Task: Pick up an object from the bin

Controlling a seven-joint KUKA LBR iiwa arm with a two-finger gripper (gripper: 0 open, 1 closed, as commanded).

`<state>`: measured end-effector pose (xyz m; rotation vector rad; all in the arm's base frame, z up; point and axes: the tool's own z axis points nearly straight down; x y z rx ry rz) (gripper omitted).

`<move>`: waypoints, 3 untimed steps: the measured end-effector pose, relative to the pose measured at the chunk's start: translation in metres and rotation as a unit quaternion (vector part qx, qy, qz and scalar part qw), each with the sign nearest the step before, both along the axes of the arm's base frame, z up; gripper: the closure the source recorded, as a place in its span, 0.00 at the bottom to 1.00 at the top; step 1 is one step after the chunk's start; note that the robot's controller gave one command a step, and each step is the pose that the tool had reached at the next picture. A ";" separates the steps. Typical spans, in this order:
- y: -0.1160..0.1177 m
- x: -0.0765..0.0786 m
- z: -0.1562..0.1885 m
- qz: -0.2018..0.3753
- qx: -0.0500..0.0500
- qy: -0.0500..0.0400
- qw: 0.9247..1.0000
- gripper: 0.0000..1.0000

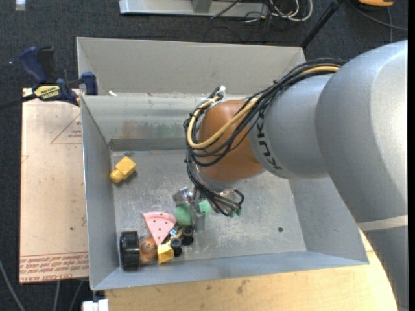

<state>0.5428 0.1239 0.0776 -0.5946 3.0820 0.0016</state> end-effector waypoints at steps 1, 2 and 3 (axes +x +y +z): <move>-0.010 0.009 0.121 -0.005 0.000 0.000 1.000 1.00; -0.010 0.009 0.121 -0.005 0.000 0.000 1.000 1.00; -0.003 0.031 0.190 -0.007 0.000 -0.001 1.000 1.00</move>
Offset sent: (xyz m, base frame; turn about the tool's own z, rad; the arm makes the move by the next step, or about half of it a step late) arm 0.0000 0.0000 0.0000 0.0000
